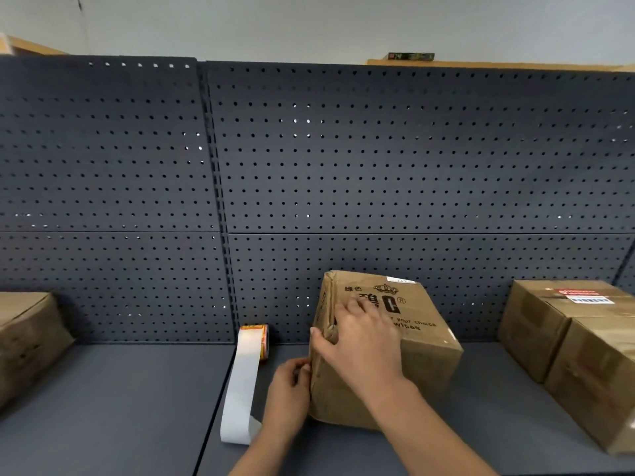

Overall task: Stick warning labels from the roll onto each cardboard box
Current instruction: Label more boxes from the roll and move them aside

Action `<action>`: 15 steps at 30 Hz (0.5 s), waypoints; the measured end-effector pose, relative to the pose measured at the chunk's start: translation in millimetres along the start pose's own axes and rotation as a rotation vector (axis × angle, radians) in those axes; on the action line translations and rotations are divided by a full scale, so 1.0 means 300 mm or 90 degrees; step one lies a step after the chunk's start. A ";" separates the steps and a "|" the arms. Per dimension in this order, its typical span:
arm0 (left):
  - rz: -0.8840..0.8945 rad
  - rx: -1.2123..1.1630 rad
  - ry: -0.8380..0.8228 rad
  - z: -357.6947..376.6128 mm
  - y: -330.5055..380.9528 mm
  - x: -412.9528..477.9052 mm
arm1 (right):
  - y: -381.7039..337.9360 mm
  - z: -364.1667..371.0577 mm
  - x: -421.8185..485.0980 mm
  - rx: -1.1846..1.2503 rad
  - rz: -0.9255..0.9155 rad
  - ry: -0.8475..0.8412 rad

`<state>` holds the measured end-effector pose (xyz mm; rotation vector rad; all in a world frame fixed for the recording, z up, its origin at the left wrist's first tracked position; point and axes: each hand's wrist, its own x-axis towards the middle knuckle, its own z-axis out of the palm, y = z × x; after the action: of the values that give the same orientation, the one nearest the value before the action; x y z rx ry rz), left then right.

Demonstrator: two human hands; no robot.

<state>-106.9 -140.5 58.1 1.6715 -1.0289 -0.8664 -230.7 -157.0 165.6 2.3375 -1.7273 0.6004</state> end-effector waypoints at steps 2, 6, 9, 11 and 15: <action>0.024 -0.056 0.012 0.003 0.013 -0.003 | -0.003 0.019 -0.001 -0.004 -0.006 -0.017; 0.040 -0.233 -0.018 0.013 0.094 -0.012 | -0.018 0.042 -0.017 0.004 -0.026 -0.040; 0.020 -0.262 -0.066 0.018 0.151 -0.027 | 0.001 -0.010 -0.006 0.114 -0.020 -0.065; 0.022 -0.252 -0.082 0.021 0.183 -0.036 | 0.048 -0.053 0.007 0.264 0.000 -0.074; 0.035 -0.257 -0.109 0.032 0.261 -0.050 | 0.210 -0.099 0.025 0.327 0.073 0.079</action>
<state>-140.0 -144.9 131.2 1.2413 -0.9343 -1.1131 -294.8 -172.3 189.5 2.4481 -1.8250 1.3157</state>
